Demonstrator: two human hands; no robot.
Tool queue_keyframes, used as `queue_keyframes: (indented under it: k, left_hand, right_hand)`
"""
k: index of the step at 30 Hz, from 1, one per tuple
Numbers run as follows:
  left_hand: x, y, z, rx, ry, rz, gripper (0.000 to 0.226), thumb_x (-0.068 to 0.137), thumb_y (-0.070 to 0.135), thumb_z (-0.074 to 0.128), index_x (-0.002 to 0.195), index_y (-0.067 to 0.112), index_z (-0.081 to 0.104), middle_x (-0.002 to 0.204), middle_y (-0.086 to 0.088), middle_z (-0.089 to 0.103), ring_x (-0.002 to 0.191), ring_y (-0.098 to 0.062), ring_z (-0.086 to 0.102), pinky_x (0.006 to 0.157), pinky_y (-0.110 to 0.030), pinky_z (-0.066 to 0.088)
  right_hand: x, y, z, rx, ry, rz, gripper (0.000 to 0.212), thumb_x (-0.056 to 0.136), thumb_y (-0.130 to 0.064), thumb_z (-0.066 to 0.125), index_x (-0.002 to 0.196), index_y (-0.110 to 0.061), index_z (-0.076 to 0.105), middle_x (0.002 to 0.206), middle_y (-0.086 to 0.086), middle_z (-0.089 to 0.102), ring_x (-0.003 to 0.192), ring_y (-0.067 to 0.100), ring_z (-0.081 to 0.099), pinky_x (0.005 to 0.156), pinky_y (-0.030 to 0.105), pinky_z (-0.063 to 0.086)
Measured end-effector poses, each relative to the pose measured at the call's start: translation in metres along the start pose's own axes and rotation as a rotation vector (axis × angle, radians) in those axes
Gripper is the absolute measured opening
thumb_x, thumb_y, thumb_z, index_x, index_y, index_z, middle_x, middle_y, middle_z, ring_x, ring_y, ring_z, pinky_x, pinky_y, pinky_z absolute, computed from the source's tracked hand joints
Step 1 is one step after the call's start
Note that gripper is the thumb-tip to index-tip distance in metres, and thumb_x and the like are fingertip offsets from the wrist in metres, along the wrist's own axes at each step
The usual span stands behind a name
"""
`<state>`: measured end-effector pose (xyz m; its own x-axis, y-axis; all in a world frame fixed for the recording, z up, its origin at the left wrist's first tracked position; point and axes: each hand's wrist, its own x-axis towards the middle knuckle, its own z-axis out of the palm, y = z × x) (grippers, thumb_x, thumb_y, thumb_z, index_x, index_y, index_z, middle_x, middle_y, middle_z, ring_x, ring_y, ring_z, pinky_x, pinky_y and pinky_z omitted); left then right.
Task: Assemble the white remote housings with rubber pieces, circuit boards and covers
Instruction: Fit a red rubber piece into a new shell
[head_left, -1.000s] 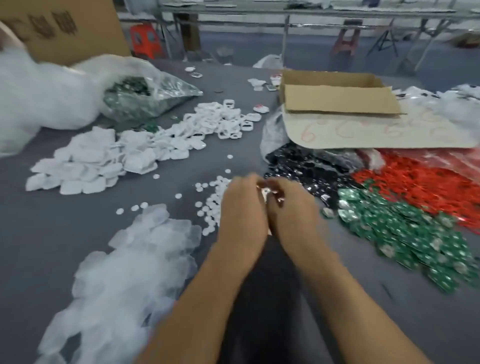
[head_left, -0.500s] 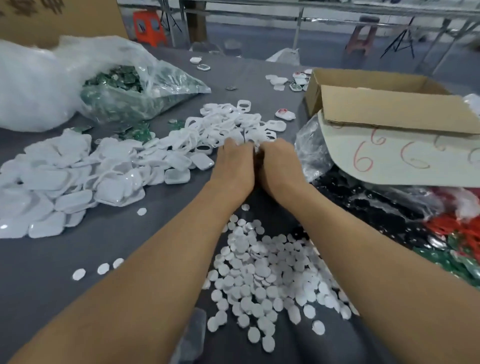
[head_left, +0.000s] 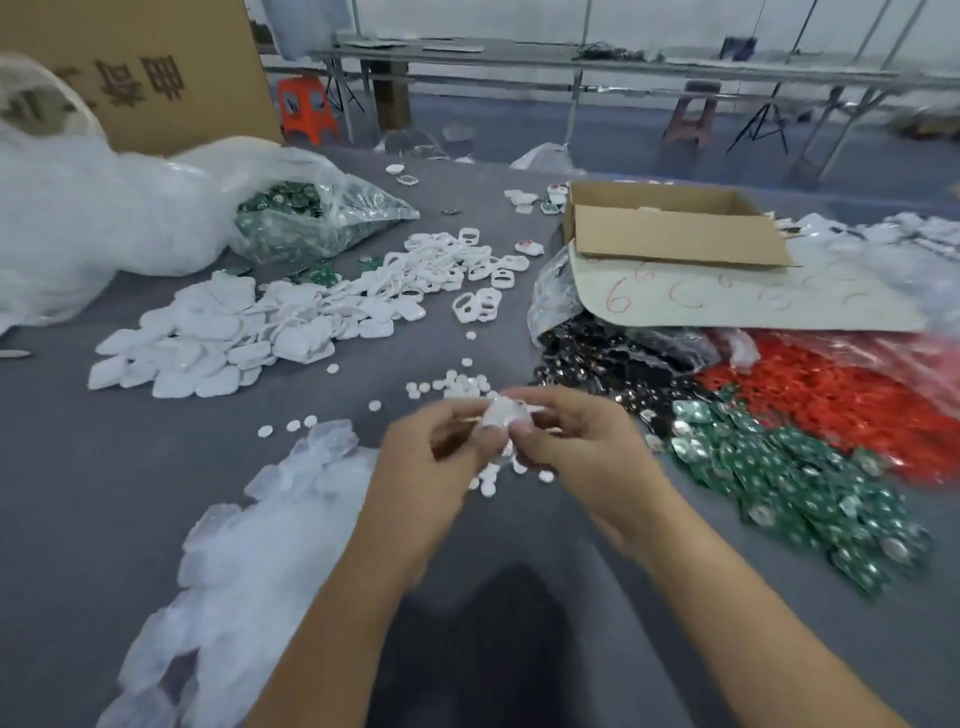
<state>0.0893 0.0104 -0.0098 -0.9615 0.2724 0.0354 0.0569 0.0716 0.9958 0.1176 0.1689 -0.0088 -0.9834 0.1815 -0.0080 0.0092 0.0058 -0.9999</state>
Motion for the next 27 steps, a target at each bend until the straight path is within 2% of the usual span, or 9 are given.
queue_keyframes:
  k: [3, 7, 11, 13, 15, 18, 21, 24, 27]
  left_hand:
    - [-0.065, -0.007, 0.013, -0.127, -0.040, -0.070, 0.020, 0.092, 0.011, 0.073, 0.109, 0.022, 0.075, 0.098, 0.005, 0.079, 0.095, -0.006, 0.074, 0.081, -0.018, 0.056]
    - [-0.127, -0.023, 0.028, -0.238, -0.121, -0.138, 0.025, 0.088, 0.011, 0.075, 0.112, 0.018, 0.076, 0.104, 0.001, 0.079, 0.101, -0.014, 0.074, 0.085, -0.021, 0.056]
    - [-0.154, -0.040, 0.036, -0.095, -0.060, -0.115, 0.027, 0.089, 0.005, 0.076, 0.108, 0.024, 0.076, 0.100, 0.008, 0.079, 0.098, -0.008, 0.074, 0.084, -0.018, 0.054]
    - [-0.159, -0.043, 0.041, 0.038, -0.092, -0.039, 0.029, 0.090, 0.005, 0.074, 0.108, 0.028, 0.075, 0.098, 0.012, 0.078, 0.097, -0.005, 0.073, 0.085, -0.016, 0.054]
    - [-0.161, -0.044, 0.047, 0.146, -0.152, 0.012, 0.032, 0.092, 0.006, 0.070, 0.108, 0.033, 0.074, 0.097, 0.015, 0.077, 0.096, -0.002, 0.073, 0.086, -0.014, 0.052]
    - [-0.163, -0.047, 0.054, 0.259, -0.219, 0.081, 0.036, 0.093, 0.004, 0.067, 0.111, 0.034, 0.074, 0.099, 0.017, 0.076, 0.097, -0.001, 0.071, 0.086, -0.012, 0.050]
    - [-0.164, -0.047, 0.060, 0.355, -0.253, 0.133, 0.037, 0.095, 0.007, 0.066, 0.115, 0.038, 0.073, 0.102, 0.016, 0.075, 0.098, 0.003, 0.069, 0.089, -0.011, 0.048]
    - [-0.165, -0.049, 0.062, 0.323, -0.247, 0.126, 0.042, 0.094, 0.001, 0.065, 0.118, 0.034, 0.073, 0.105, 0.011, 0.073, 0.095, 0.005, 0.069, 0.085, -0.007, 0.046]
    - [-0.167, -0.051, 0.064, 0.299, -0.221, 0.116, 0.042, 0.095, 0.000, 0.063, 0.120, 0.032, 0.072, 0.102, 0.010, 0.072, 0.095, 0.001, 0.069, 0.081, -0.011, 0.049]
  right_hand:
    - [-0.066, 0.006, -0.004, 0.187, 0.003, 0.126, 0.024, 0.094, 0.001, 0.062, 0.109, -0.012, 0.075, 0.096, 0.012, 0.077, 0.083, 0.015, 0.071, 0.073, 0.020, 0.055]
    - [-0.137, 0.017, -0.013, 0.172, 0.126, 0.205, 0.021, 0.093, 0.001, 0.062, 0.104, -0.011, 0.074, 0.095, 0.013, 0.077, 0.083, 0.022, 0.072, 0.074, 0.027, 0.057]
    - [-0.190, 0.026, -0.014, 0.180, 0.252, 0.324, 0.012, 0.093, 0.000, 0.064, 0.102, -0.008, 0.067, 0.078, 0.015, 0.071, 0.071, 0.029, 0.071, 0.060, 0.025, 0.055]
    - [-0.209, 0.031, -0.011, 0.201, 0.279, 0.362, 0.018, 0.093, 0.003, 0.062, 0.100, -0.014, 0.062, 0.071, 0.012, 0.069, 0.065, 0.029, 0.071, 0.055, 0.025, 0.055]
    - [-0.222, 0.039, -0.010, -0.065, 0.290, 0.341, 0.023, 0.093, -0.008, 0.065, 0.089, -0.030, 0.061, 0.069, 0.005, 0.071, 0.063, 0.023, 0.071, 0.057, 0.030, 0.056]
    - [-0.230, 0.048, -0.011, -0.590, 0.383, 0.261, 0.016, 0.088, -0.036, 0.071, 0.079, -0.030, 0.059, 0.070, -0.012, 0.068, 0.066, 0.005, 0.063, 0.056, 0.017, 0.047]
    - [-0.232, 0.052, -0.009, -0.801, 0.412, 0.230, 0.025, 0.087, -0.045, 0.069, 0.075, -0.030, 0.053, 0.075, -0.013, 0.061, 0.072, 0.002, 0.057, 0.057, 0.020, 0.040]
    - [-0.234, 0.056, -0.006, -0.944, 0.400, 0.279, 0.035, 0.087, -0.059, 0.060, 0.074, -0.030, 0.046, 0.079, -0.013, 0.053, 0.070, 0.004, 0.052, 0.056, 0.026, 0.036]
    - [-0.232, 0.057, -0.005, -1.013, 0.390, 0.293, 0.037, 0.088, -0.064, 0.054, 0.077, -0.030, 0.044, 0.082, -0.013, 0.050, 0.070, 0.008, 0.051, 0.058, 0.029, 0.038]
